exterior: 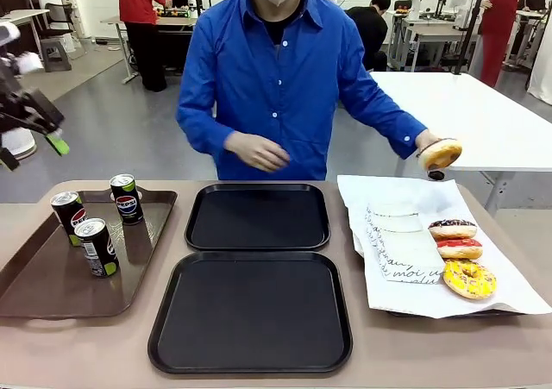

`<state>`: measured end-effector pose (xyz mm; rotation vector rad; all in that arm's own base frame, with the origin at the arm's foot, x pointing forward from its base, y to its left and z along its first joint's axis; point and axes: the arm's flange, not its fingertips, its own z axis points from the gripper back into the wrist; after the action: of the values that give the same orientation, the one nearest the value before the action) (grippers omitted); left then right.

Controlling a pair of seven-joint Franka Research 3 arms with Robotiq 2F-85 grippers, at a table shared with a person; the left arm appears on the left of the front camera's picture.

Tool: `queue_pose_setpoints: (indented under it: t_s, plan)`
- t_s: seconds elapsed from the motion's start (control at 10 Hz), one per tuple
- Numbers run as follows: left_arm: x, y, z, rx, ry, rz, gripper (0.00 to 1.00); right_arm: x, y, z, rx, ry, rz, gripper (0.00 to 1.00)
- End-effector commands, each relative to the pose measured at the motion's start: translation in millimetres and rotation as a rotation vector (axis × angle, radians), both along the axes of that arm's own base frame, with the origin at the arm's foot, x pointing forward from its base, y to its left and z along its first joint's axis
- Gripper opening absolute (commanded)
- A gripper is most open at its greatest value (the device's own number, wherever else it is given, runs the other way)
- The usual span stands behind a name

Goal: Set up donuts and drinks on trays.
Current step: Pick up one Pepsi coke and place it on the Flat Tray.

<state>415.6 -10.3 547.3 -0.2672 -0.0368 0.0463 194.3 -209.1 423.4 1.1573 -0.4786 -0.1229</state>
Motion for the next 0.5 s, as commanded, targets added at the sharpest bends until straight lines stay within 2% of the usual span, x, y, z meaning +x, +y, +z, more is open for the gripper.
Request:
queue_pose_setpoints:
  t_s: [0.0,0.2,0.4]
  plan:
    - [7.2,-22.5,-23.1,0.15,0.025,-0.004,1.0,1.3,-1.1,0.3,0.01,-0.025,0.003,1.0]
    - [15.1,-44.8,-60.9,0.251,0.042,-0.022,1.0,1.3,-1.1,0.3,0.01,-0.025,0.003,1.0]
    - [20.9,-48.4,-84.9,0.304,0.018,-0.012,1.0,1.3,-1.1,0.3,0.01,-0.025,0.003,1.0]
